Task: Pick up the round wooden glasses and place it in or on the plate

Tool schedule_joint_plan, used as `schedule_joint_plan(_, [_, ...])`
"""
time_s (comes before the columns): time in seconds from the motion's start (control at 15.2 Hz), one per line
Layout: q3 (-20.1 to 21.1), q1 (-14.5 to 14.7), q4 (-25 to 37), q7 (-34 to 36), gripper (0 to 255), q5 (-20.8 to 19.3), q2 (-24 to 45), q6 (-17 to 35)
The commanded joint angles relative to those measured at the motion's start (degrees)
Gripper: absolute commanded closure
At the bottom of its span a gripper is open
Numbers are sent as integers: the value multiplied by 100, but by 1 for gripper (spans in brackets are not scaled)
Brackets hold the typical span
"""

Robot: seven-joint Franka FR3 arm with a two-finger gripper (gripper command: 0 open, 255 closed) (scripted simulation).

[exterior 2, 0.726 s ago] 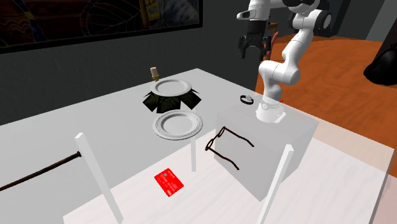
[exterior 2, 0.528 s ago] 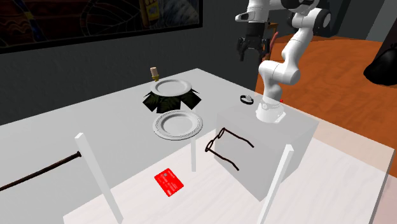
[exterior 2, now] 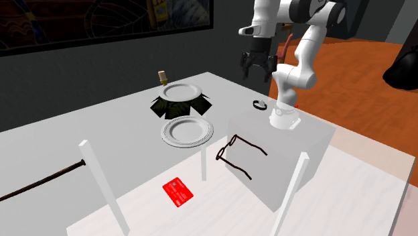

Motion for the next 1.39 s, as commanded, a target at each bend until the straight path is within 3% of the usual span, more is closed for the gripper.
schedule_joint_plan(0.0, [100,27,179,35,0,-16,417,264])
schedule_joint_plan(0.66, [531,144,1496,321,0,-373,2507,1116])
schedule_joint_plan(1.32, [732,468,3635,700,0,-1084,4769,1245])
